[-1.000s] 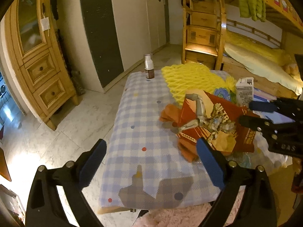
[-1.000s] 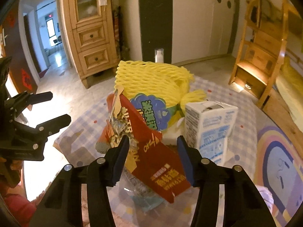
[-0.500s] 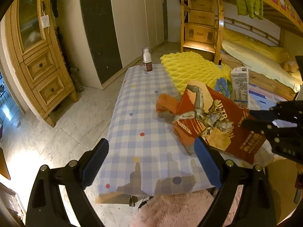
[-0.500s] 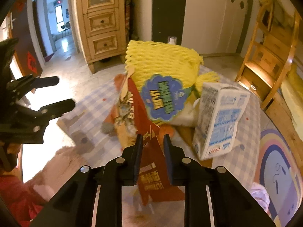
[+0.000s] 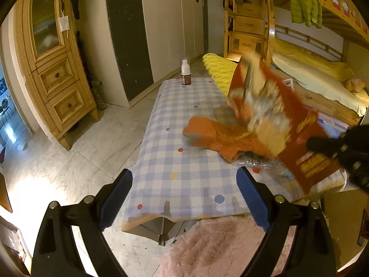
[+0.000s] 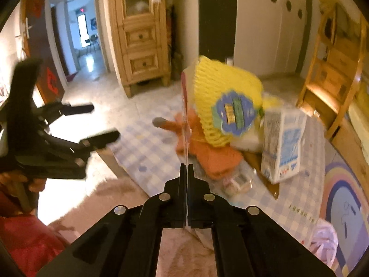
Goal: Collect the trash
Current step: 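Grasp the yellow foam net with the left gripper while the right gripper holds the red bag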
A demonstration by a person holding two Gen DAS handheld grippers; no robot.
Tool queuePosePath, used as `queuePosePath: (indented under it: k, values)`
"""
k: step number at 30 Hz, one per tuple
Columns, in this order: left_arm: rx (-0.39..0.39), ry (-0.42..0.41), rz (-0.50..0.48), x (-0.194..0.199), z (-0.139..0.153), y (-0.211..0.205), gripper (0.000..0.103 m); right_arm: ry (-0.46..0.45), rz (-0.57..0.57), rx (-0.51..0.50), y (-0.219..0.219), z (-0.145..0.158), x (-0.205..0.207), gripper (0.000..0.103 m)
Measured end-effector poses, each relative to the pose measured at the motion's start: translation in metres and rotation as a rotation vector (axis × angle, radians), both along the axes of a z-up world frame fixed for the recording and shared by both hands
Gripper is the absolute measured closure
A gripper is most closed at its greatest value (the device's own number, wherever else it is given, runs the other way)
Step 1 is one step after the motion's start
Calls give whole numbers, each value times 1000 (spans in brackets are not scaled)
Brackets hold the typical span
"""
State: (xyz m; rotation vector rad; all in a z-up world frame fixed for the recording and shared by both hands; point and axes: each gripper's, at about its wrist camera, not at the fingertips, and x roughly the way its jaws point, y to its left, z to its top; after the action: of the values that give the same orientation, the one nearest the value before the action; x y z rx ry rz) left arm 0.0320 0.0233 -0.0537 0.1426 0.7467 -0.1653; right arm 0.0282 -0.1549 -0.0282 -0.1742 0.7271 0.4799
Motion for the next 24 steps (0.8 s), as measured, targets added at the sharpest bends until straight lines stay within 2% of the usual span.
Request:
queuePosePath:
  k: [6, 12, 17, 24]
  values:
    - [12, -15, -29, 4, -3, -10, 14, -65, -82, 19, -21, 25, -16, 103]
    - [-4, -19, -89, 17, -3, -27, 14, -102, -243, -13, -48, 21, -33, 103]
    - [-15, -37, -153, 39, -3, -53, 23, -110, -376, -75, -75, 18, -30, 103]
    - [-77, -17, -221, 82, -10, -80, 23, -68, -465, -61, -102, 1, -10, 103]
